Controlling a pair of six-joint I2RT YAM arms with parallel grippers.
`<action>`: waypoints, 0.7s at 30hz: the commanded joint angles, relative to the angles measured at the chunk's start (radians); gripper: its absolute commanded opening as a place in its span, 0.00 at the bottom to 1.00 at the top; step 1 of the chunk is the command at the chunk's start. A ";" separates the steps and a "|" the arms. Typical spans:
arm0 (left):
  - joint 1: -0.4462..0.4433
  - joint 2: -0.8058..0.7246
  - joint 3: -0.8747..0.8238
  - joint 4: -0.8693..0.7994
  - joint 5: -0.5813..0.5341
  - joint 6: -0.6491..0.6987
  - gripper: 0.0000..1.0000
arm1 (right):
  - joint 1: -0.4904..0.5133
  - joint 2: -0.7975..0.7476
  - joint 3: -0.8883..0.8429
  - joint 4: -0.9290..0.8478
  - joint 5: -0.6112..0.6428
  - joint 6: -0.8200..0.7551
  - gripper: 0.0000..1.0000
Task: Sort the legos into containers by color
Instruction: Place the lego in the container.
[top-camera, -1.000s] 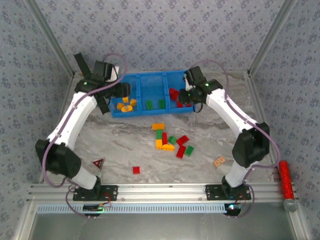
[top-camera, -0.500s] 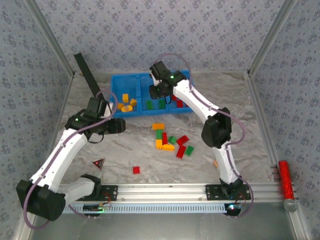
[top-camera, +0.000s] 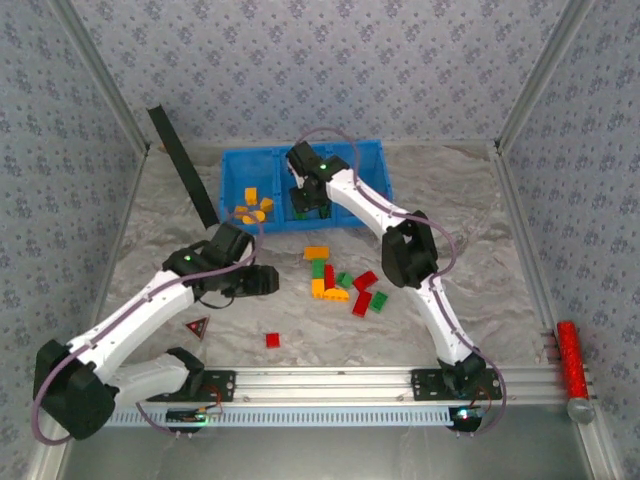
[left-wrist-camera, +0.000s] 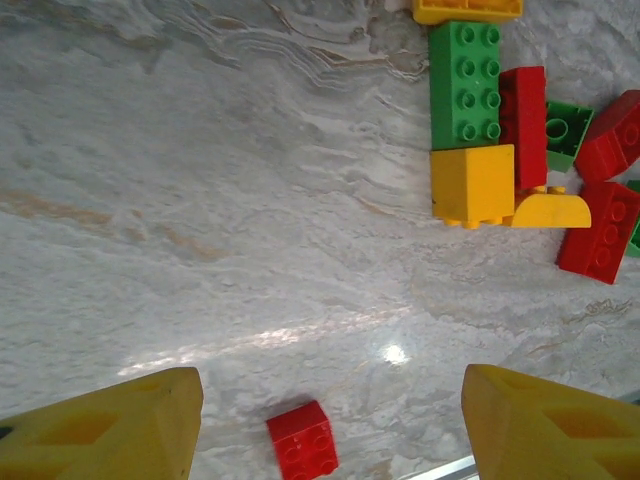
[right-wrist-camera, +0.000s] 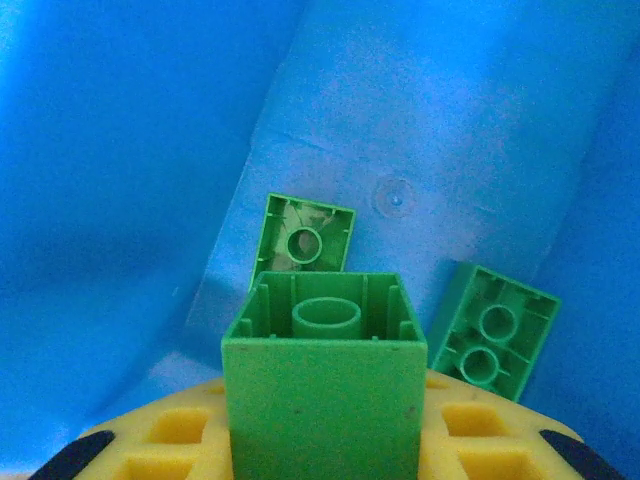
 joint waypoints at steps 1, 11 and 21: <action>-0.039 0.039 -0.011 0.099 0.036 -0.095 0.69 | 0.008 0.032 0.036 -0.012 0.044 -0.040 0.27; -0.140 0.236 0.070 0.171 0.005 -0.112 0.69 | 0.010 -0.010 -0.050 0.019 0.055 -0.049 0.39; -0.196 0.427 0.170 0.201 0.003 -0.089 0.70 | 0.009 -0.151 -0.141 0.040 0.046 -0.063 0.57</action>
